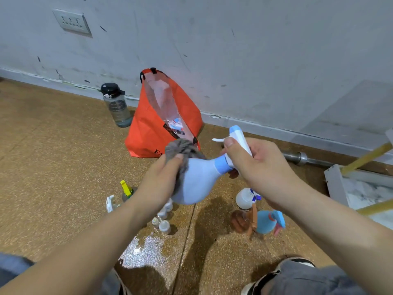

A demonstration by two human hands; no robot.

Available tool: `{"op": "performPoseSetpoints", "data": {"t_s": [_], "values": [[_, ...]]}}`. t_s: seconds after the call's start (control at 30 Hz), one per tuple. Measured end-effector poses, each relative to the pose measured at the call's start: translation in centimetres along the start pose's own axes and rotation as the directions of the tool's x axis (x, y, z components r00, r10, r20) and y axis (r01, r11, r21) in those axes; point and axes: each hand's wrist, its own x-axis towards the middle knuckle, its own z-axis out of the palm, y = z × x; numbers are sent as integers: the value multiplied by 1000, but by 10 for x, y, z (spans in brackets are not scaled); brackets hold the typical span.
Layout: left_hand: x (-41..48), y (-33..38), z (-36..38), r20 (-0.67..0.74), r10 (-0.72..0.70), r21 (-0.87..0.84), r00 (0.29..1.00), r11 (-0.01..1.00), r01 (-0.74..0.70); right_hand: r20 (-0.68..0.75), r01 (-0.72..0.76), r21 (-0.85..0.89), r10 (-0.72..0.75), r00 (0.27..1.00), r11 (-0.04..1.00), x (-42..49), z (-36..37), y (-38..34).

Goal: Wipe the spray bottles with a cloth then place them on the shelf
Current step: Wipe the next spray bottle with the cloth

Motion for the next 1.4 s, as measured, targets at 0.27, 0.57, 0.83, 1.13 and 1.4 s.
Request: {"op": "performPoseSetpoints", "data": {"t_s": [0.27, 0.57, 0.83, 1.13, 1.4], "values": [[-15, 20, 8, -61, 29, 70, 998, 997, -25, 113, 51, 16, -53, 992, 999, 6, -6, 6], [-10, -14, 9, 65, -57, -68, 996, 996, 61, 82, -18, -33, 21, 996, 999, 3, 1, 8], [-19, -8, 14, 125, -322, -326, 938, 880, 346, -205, -210, 151, 239, 949, 966, 20, -1, 25], [-42, 19, 31, 80, 274, 37, 958, 960, -277, -21, -372, 459, 428, 903, 807, 19, 11, 18], [-37, 24, 30, -5, 237, -11, 972, 972, -237, 64, -338, 343, 337, 939, 876, 0, 36, 19]]}}
